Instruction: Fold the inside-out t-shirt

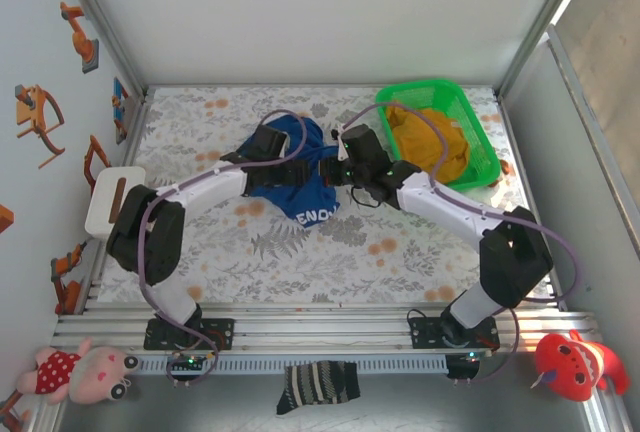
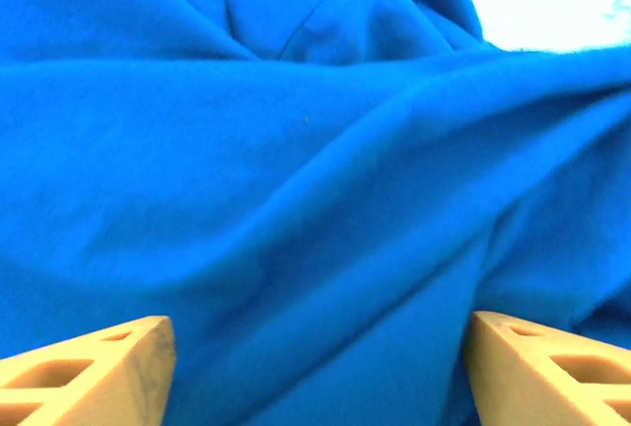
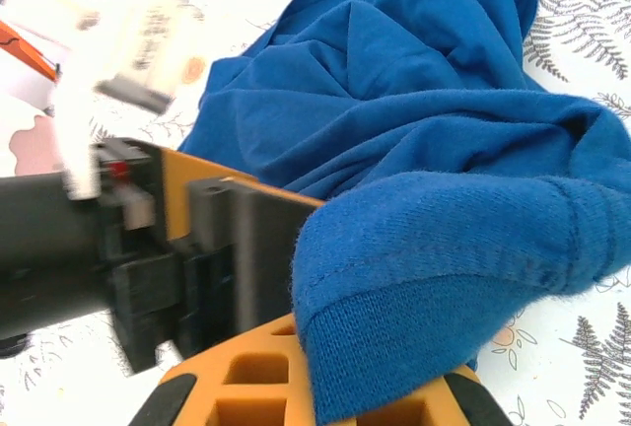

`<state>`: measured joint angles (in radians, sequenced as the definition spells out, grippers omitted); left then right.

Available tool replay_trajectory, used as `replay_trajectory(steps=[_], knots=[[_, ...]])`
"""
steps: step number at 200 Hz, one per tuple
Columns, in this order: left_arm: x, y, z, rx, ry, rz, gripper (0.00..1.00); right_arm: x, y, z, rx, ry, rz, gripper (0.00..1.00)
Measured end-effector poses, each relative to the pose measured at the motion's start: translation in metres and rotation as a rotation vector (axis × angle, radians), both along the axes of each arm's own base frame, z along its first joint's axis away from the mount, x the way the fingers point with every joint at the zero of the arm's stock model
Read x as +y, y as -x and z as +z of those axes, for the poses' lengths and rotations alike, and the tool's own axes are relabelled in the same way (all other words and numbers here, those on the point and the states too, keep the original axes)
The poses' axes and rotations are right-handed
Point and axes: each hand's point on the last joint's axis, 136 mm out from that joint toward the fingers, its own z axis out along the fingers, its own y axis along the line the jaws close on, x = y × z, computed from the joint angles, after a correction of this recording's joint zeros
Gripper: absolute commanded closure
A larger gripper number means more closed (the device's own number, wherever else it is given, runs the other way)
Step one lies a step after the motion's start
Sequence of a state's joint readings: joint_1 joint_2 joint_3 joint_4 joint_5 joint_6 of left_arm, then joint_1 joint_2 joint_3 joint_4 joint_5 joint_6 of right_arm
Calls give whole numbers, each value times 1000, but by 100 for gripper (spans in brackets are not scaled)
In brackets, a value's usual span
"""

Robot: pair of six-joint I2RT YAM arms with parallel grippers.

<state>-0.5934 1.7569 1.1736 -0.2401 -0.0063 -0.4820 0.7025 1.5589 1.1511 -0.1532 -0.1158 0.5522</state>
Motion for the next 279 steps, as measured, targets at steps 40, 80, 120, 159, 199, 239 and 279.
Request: replay_trajectory(steps=[40,80,120,159,199,239,279], knots=[[5,-10,-18,30,-83,-3,100,-10,4,22,-20,-23,-6,100],[24,-24,55,-26,38,15,100,-44,2,68,-71,-76,-57,100],[32,-23,207,-222,303,-56,100,-50,20,130,-155,-210,-44,100],[23,11,244,-232,408,-189,100,-59,17,102,-113,-208,-124,100],[24,19,150,-6,393,-181,100,-63,-3,-15,93,22,-209,58],[26,35,71,186,376,-137,100,-67,26,-58,186,140,-186,53],[19,30,80,154,423,-151,100,-17,56,-31,116,102,-15,53]])
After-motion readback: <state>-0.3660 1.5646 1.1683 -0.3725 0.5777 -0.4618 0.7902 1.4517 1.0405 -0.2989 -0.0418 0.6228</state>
